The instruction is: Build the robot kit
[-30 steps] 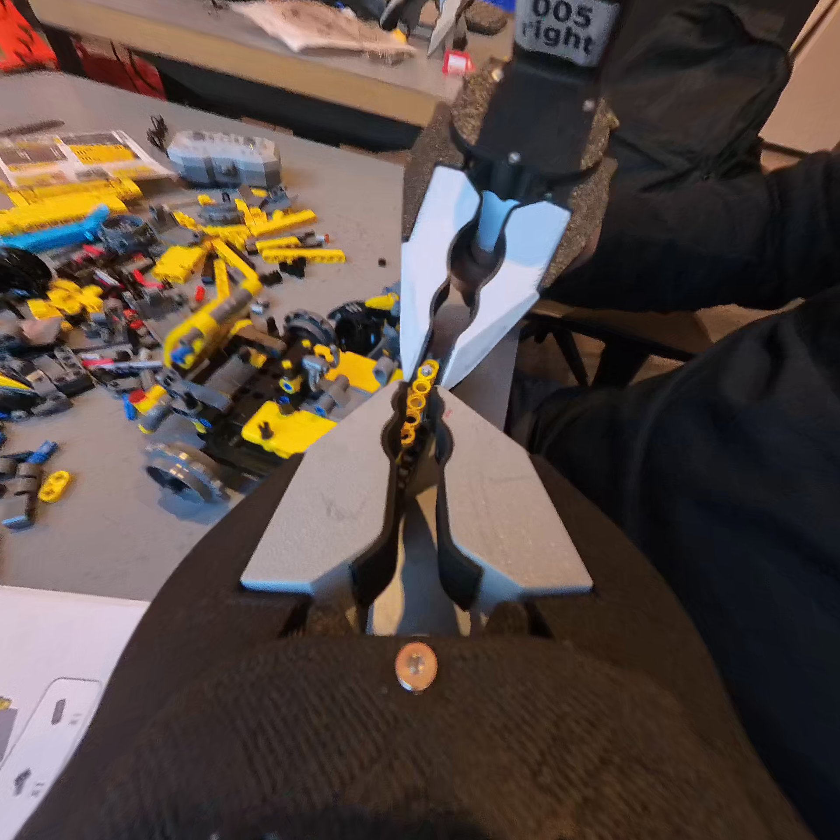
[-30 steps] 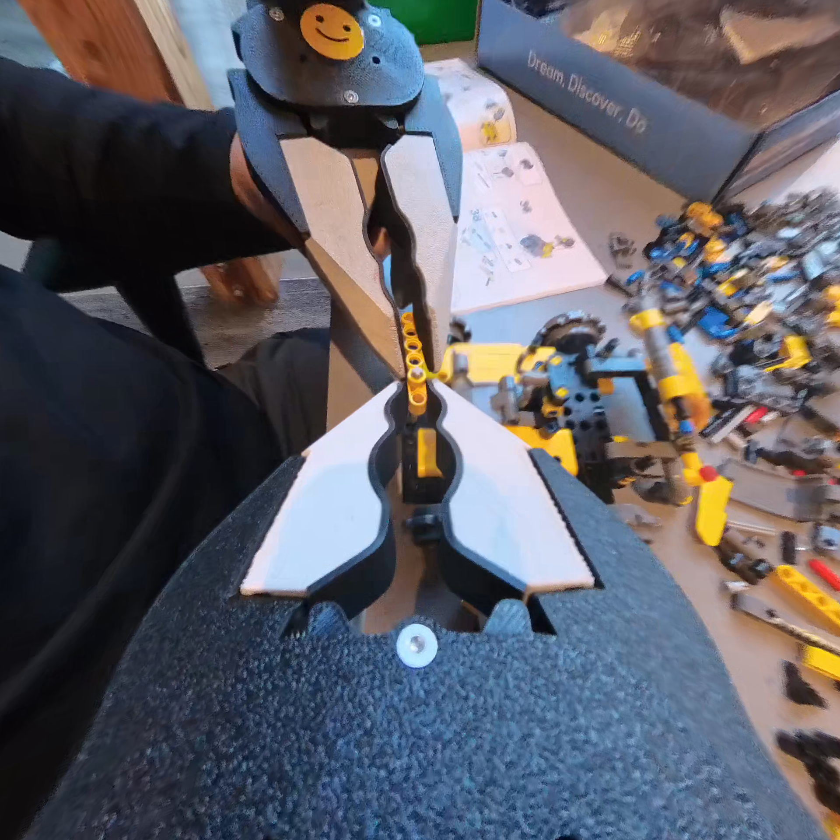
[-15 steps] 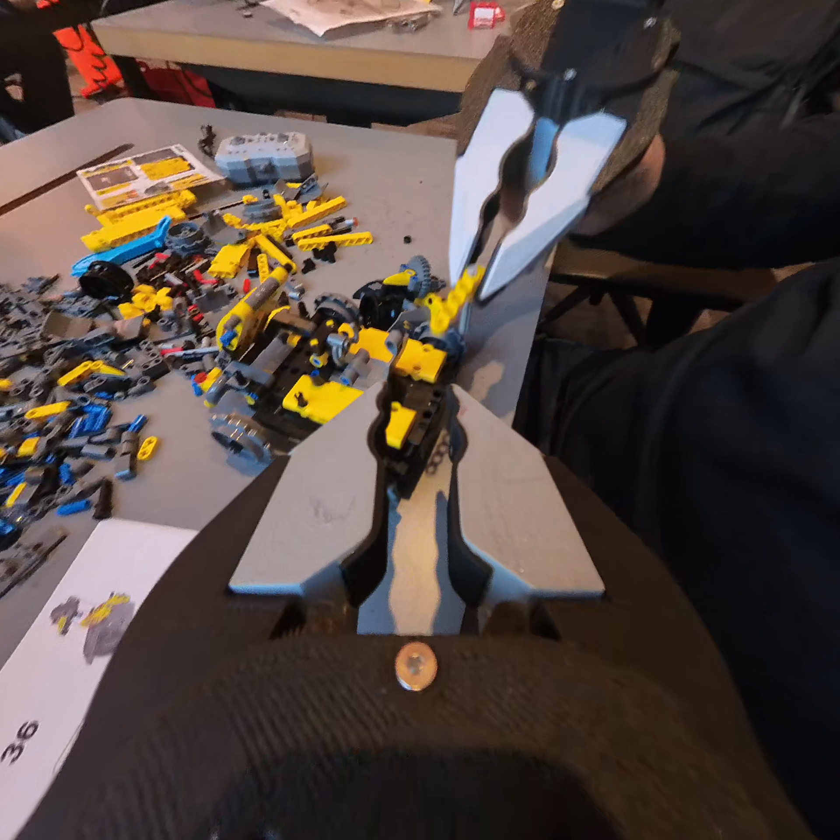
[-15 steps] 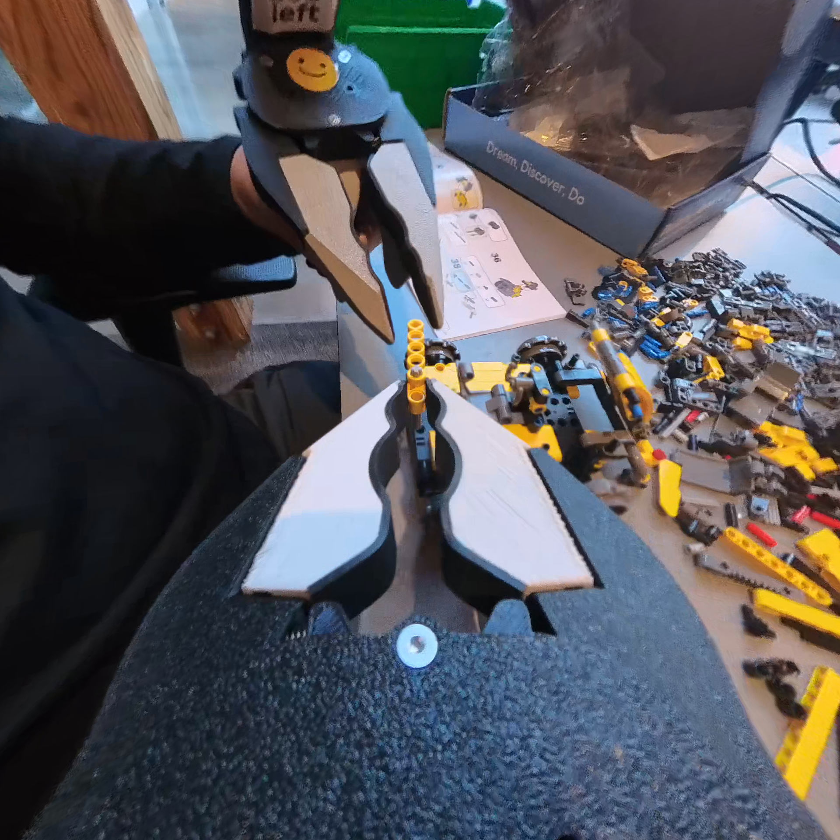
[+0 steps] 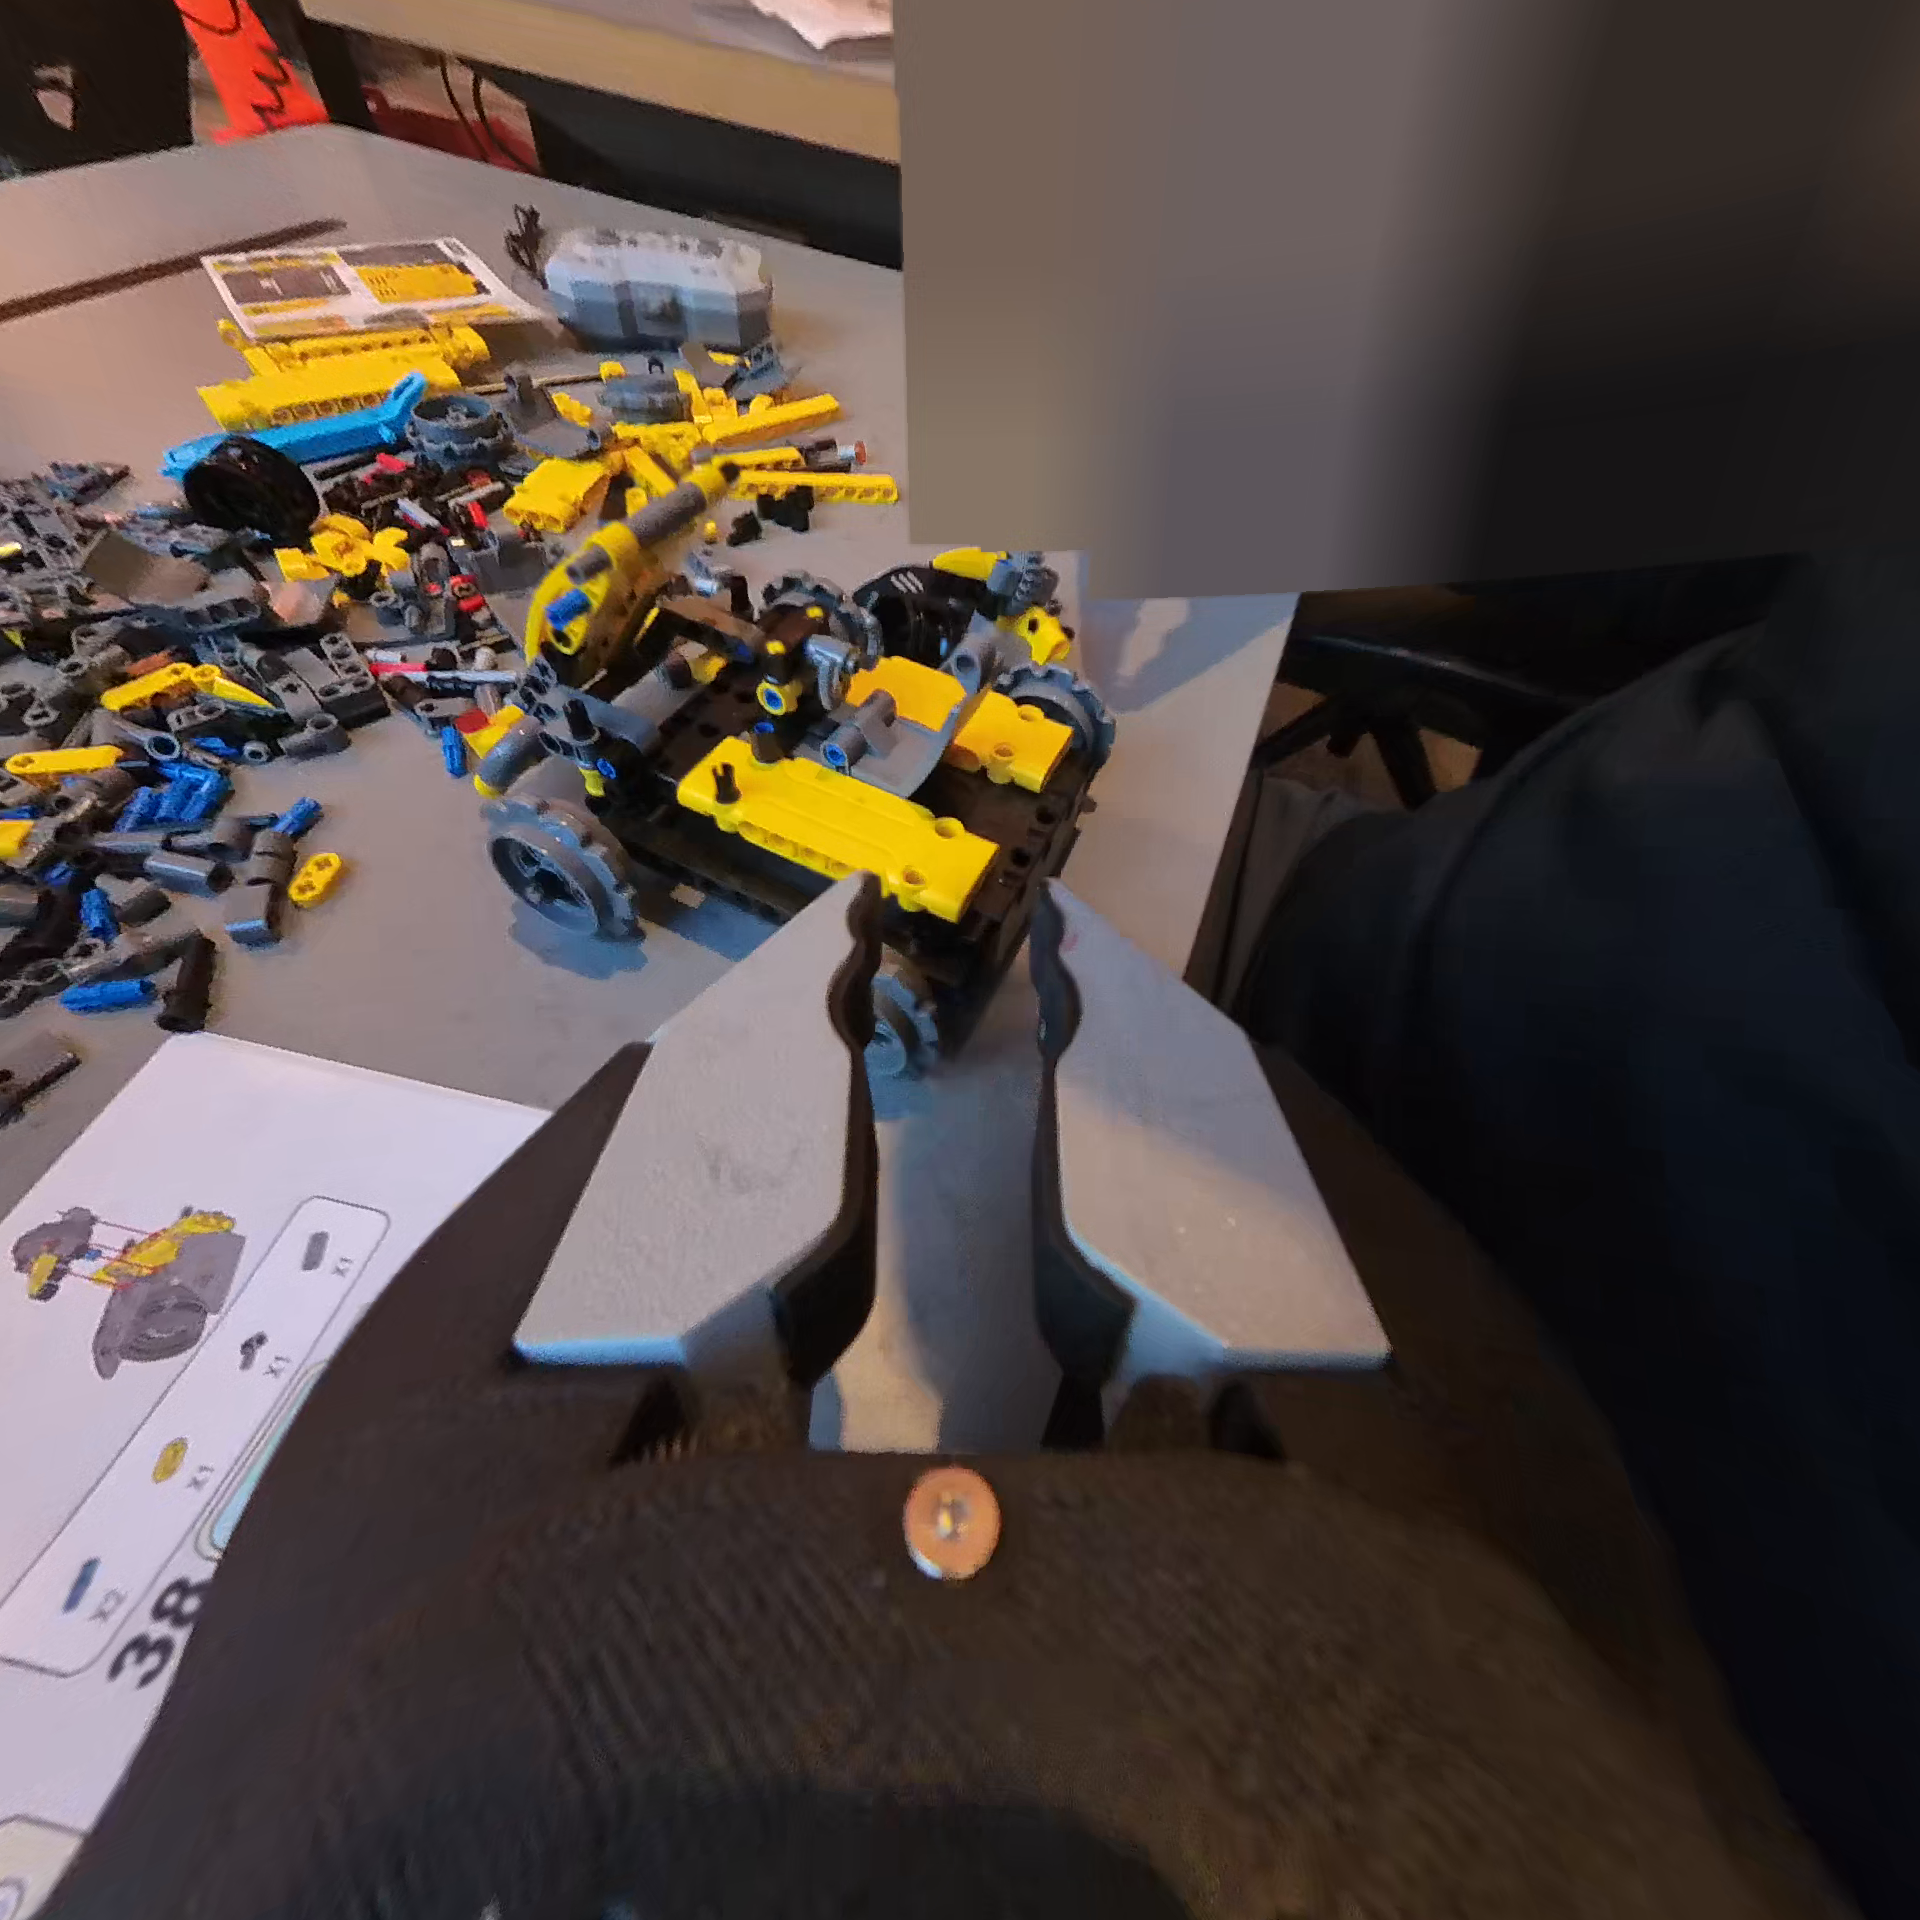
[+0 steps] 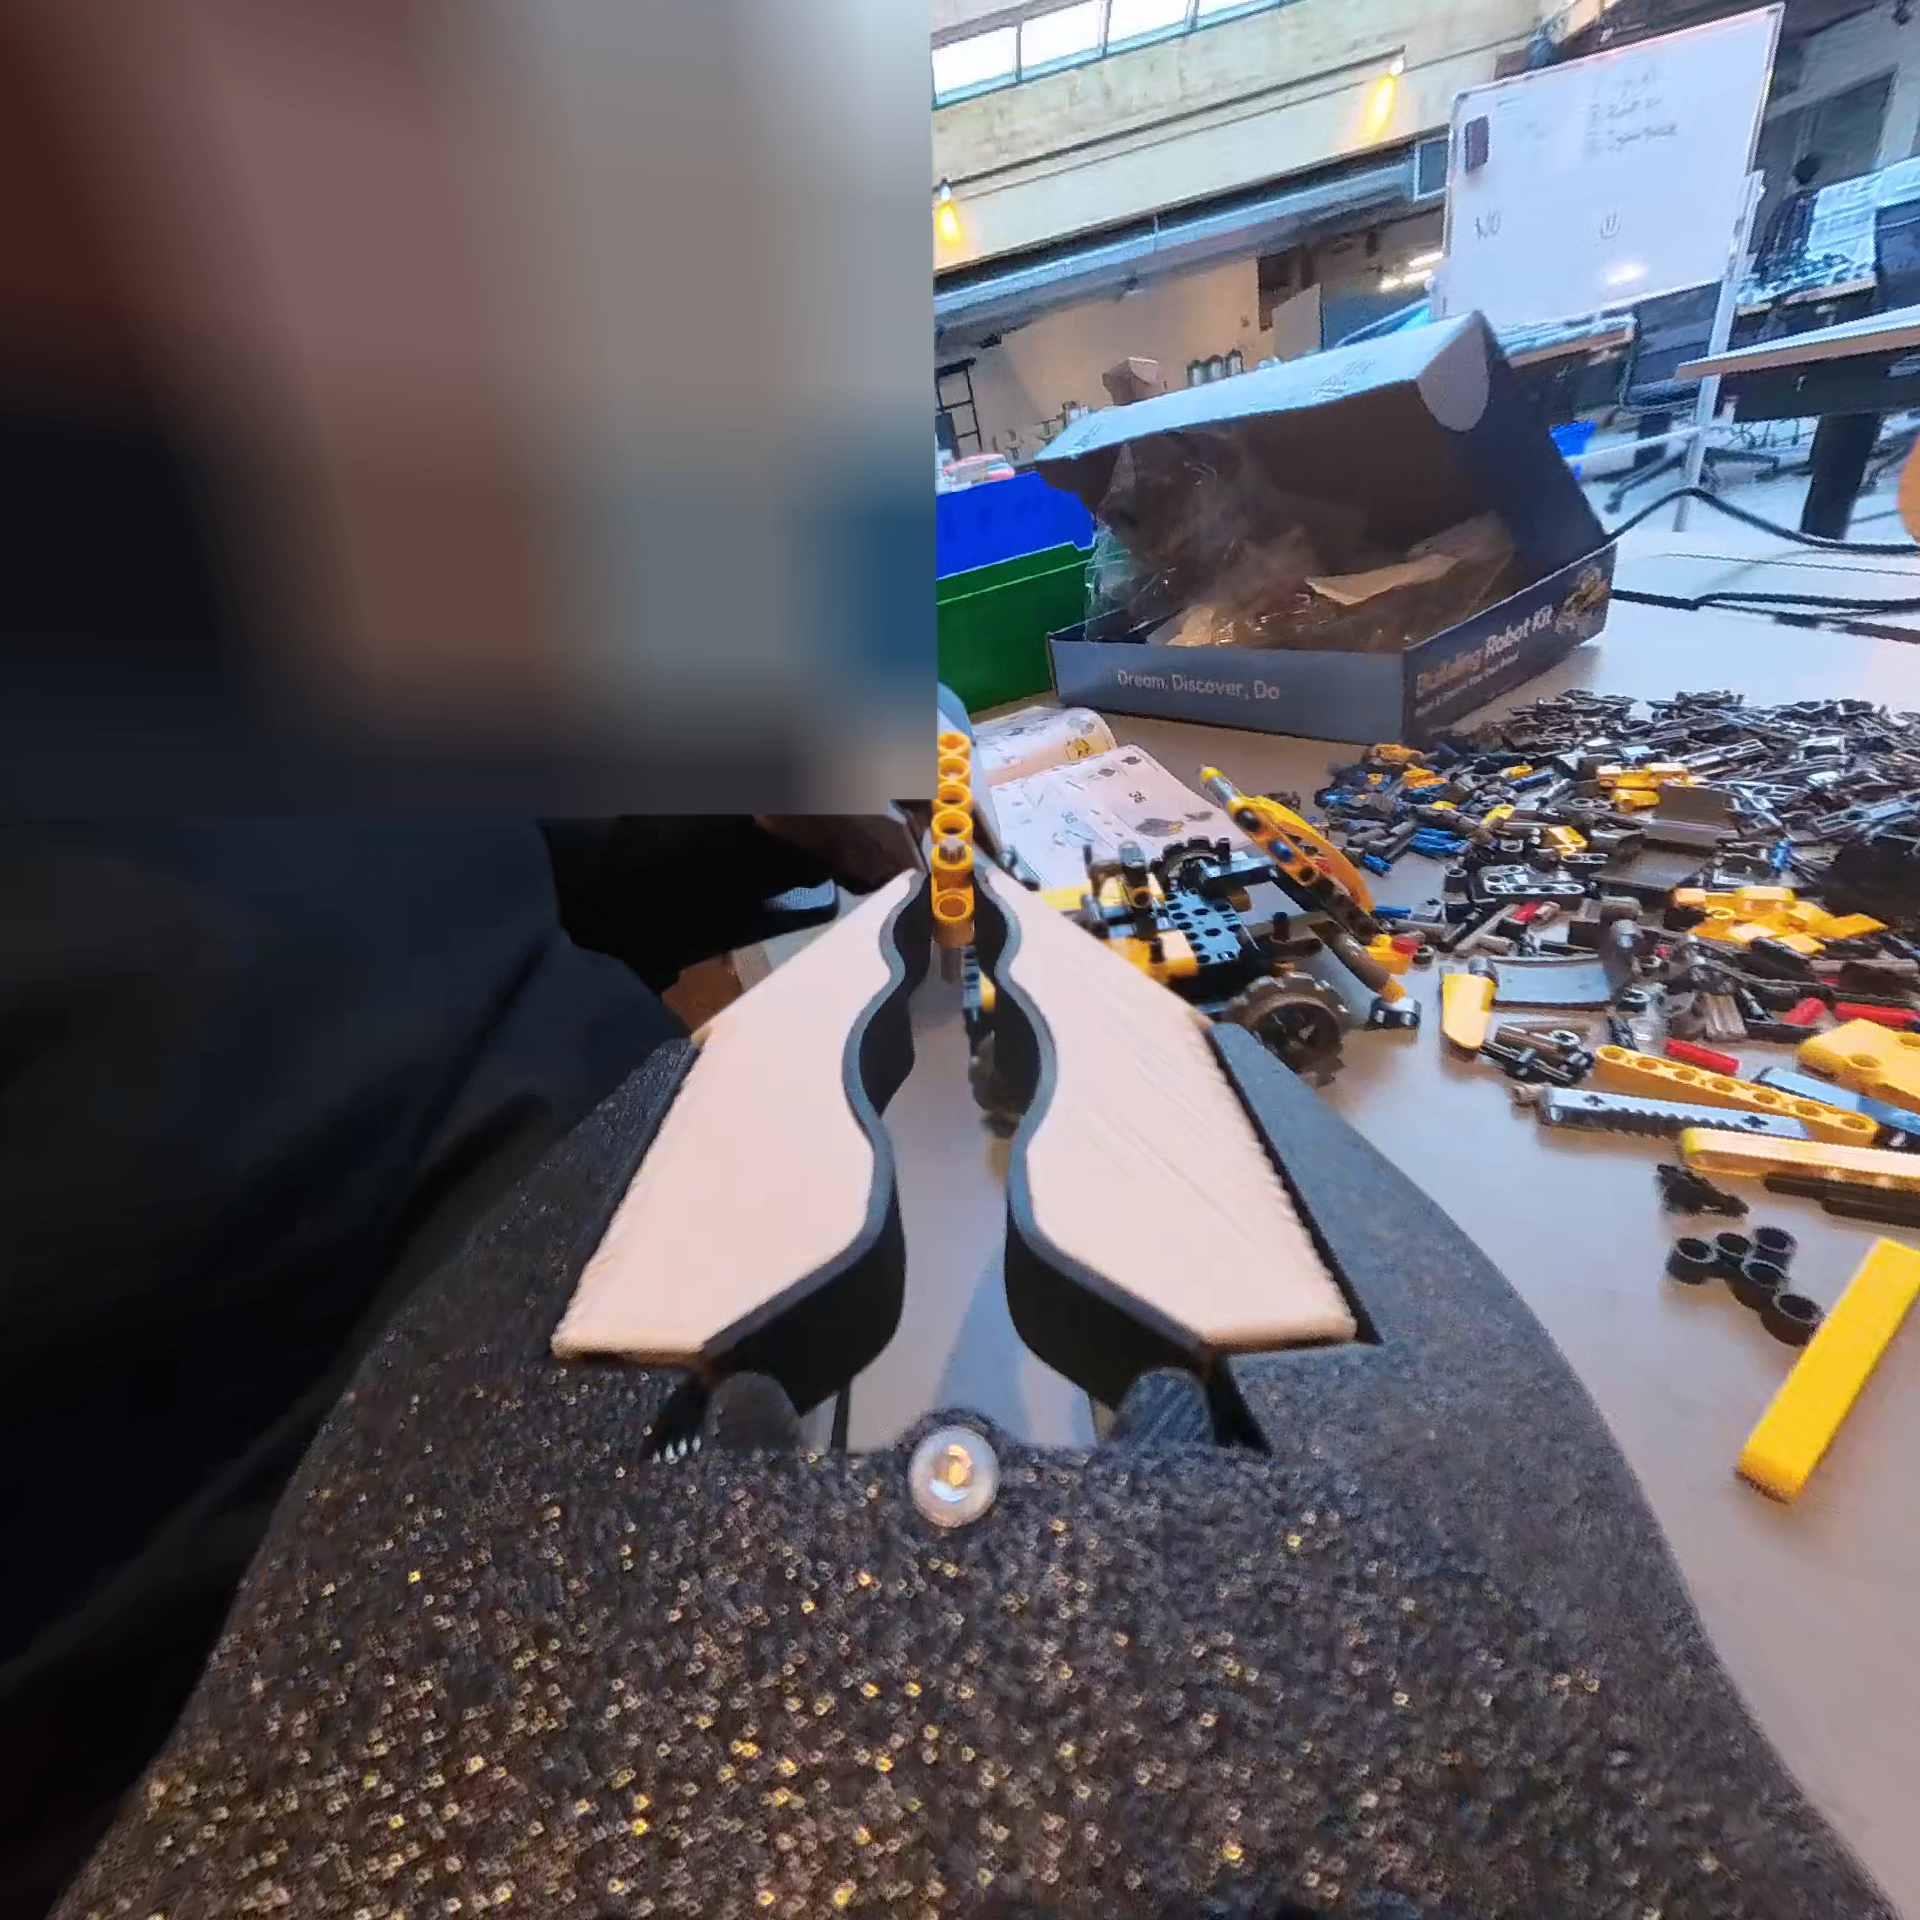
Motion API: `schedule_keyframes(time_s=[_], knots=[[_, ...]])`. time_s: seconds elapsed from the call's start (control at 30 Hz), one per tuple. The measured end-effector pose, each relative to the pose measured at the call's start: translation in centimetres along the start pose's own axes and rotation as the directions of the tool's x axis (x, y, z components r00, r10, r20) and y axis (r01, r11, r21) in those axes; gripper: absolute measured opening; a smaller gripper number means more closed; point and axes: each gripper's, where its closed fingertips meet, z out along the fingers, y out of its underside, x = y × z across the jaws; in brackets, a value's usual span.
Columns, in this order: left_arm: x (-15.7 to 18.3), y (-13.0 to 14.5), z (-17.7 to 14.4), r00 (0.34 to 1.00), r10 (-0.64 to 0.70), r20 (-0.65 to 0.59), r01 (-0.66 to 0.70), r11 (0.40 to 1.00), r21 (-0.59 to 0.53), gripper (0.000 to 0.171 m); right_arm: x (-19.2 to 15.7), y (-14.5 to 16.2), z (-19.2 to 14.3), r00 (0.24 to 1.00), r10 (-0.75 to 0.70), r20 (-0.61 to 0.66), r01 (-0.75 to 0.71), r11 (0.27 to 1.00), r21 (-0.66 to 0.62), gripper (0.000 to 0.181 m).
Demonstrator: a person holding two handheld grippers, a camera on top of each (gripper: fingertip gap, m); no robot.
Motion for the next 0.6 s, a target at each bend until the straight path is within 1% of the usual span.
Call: schedule_keyframes(time_s=[0.1, 0.17, 0.27, 0.4, 0.5, 0.6], knots=[[-0.7, -0.6, -0.4, 1.0, -0.003, -0.004, 0.003, 0.999, 0.038, 0.024, 0.5, 0.6, 0.1, 0.999, 0.01, 0.051, -0.009, 1.0, -0.018, 0.007], [-1.2, -0.9, -0.6, 1.0, 0.015, 0.001, -0.016, 0.998, 0.058, 0.023, 0.5, 0.4, 0.3, 0.995, 0.022, 0.099, -0.021, 1.0, -0.008, 0.007], [-1.6, -1.0, -0.6, 0.998, 0.057, 0.019, -0.058, 0.997, 0.059, 0.023, 0.9, 0.0, 0.6, 0.99, 0.041, 0.131, -0.043, 0.999, 0.013, 0.007], [-1.0, -0.5, -0.1, 0.995, 0.099, -0.01, -0.099, 0.995, 0.02, 0.025, 1.4, -0.2, 0.7, 0.988, 0.068, 0.138, -0.072, 0.997, 0.024, 0.007], [-1.0, -0.3, 0.1, 0.996, 0.091, -0.023, -0.091, 0.996, -0.001, 0.026, 1.8, -0.3, 0.5, 0.987, 0.088, 0.131, -0.094, 0.995, 0.038, 0.007], [-1.0, -0.4, 0.0, 0.995, 0.096, -0.012, -0.096, 0.995, 0.012, 0.026, 2.1, -0.5, 0.3, 0.99, 0.088, 0.108, -0.095, 0.994, 0.057, 0.007]])
